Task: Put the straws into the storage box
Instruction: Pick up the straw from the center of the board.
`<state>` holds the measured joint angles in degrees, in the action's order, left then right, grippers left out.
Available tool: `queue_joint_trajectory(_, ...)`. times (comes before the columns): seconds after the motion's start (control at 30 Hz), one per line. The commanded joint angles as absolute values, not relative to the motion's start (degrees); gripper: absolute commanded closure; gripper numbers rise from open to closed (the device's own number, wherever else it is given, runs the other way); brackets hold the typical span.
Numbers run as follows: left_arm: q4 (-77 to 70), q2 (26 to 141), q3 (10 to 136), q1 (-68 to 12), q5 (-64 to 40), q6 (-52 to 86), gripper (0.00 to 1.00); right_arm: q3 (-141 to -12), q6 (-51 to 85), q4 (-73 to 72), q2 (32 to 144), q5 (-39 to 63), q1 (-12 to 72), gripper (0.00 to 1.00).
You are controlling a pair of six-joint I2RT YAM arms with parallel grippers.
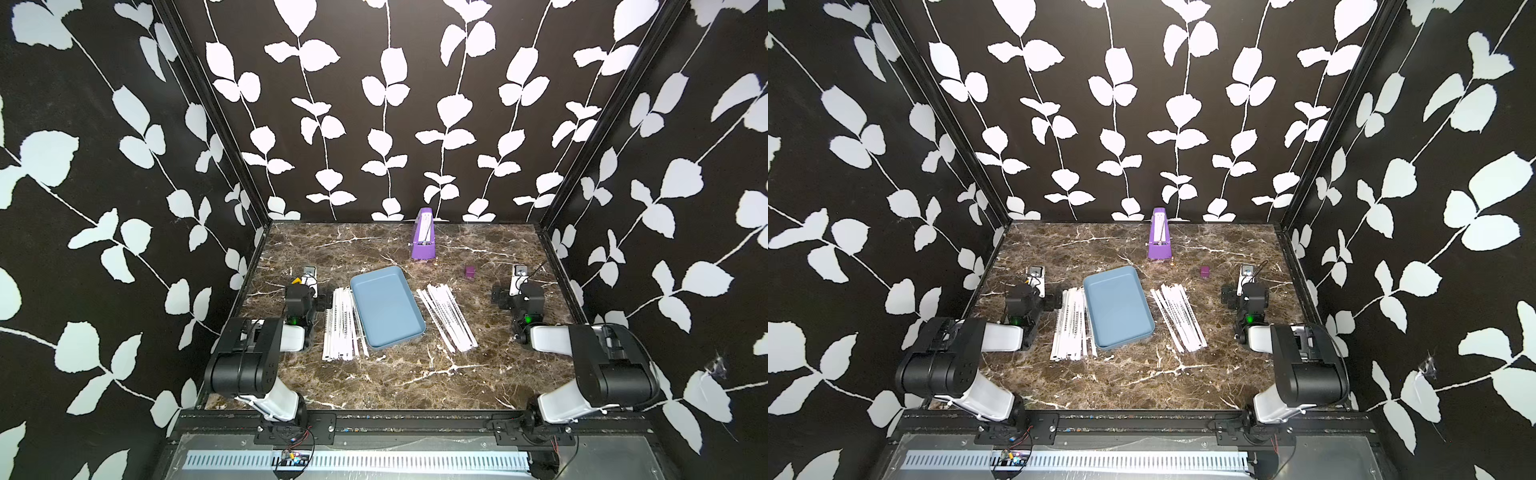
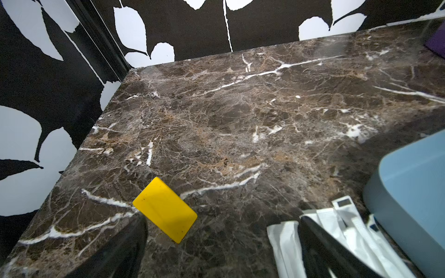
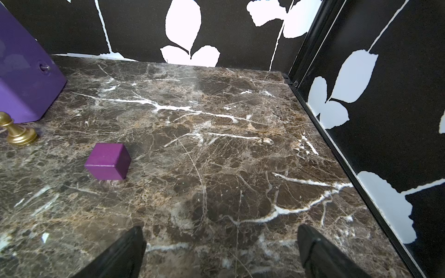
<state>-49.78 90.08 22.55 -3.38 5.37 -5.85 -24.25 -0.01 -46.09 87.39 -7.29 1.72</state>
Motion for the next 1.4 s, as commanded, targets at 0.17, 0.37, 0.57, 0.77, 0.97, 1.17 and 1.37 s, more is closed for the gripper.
queue_joint_trajectory(0.17,-49.5,88.8,23.6,-3.2,5.0,-6.3,0.01,-22.9,0.4,-48.5,87.4,-8.1,1.5,0.01)
queue_joint_trajectory(0.37,-49.5,88.8,23.6,-3.2,5.1,-6.4,0.01,-22.8,0.4,-48.6,87.4,-8.1,1.5,0.01)
queue_joint_trajectory(0.57,-49.5,88.9,23.6,-3.2,5.0,-6.3,0.01,-22.8,0.4,-48.6,87.3,-8.2,1.5,0.01)
queue_joint_trajectory(0.77,-50.0,88.7,23.3,-3.2,4.9,-6.5,0.01,-22.6,0.3,-49.0,87.1,-7.7,1.5,0.01)
queue_joint_trajectory(0.97,-35.4,73.5,25.0,-10.5,18.8,-10.0,0.01,-32.0,1.9,-21.5,72.5,-24.4,11.6,0.01)
queue_joint_trajectory(1.17,-8.7,54.8,30.7,-14.0,28.2,-0.2,0.01,-48.2,21.3,14.5,64.4,-23.9,16.3,0.01)
queue_joint_trajectory(1.37,16.9,46.0,42.6,-13.9,28.9,13.8,0.01,-51.4,30.5,24.1,61.0,-3.0,11.8,0.46)
